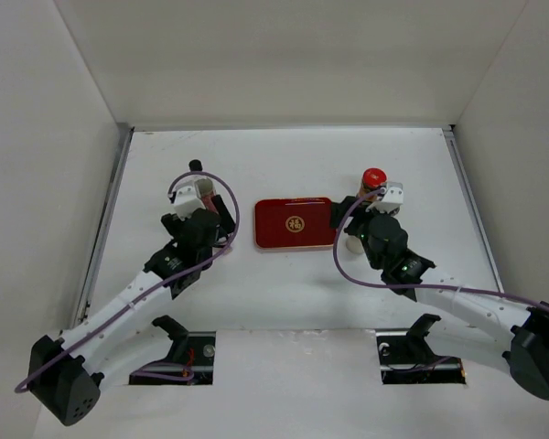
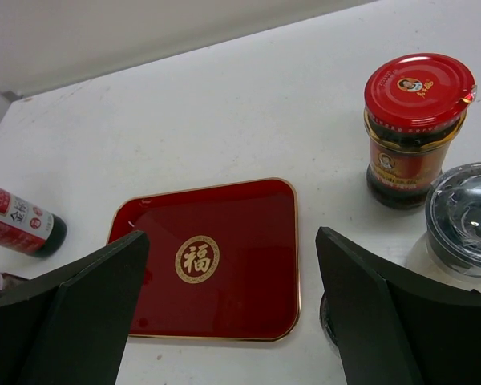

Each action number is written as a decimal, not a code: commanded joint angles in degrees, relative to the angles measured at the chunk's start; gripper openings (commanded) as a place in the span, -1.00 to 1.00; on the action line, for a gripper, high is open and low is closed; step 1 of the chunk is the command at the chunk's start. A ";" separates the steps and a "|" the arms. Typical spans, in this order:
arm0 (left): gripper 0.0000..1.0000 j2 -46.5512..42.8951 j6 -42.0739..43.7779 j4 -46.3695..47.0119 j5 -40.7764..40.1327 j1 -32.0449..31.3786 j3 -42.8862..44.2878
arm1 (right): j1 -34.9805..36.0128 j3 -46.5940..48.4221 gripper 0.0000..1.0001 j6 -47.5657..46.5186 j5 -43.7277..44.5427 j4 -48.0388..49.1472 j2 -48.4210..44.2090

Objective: Organize the condiment bottles

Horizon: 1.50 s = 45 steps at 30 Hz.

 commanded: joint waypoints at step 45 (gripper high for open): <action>-0.46 22.17 18.06 11.97 3.25 13.03 25.54 | 1.15 2.28 -0.13 -0.37 -2.28 1.48 1.97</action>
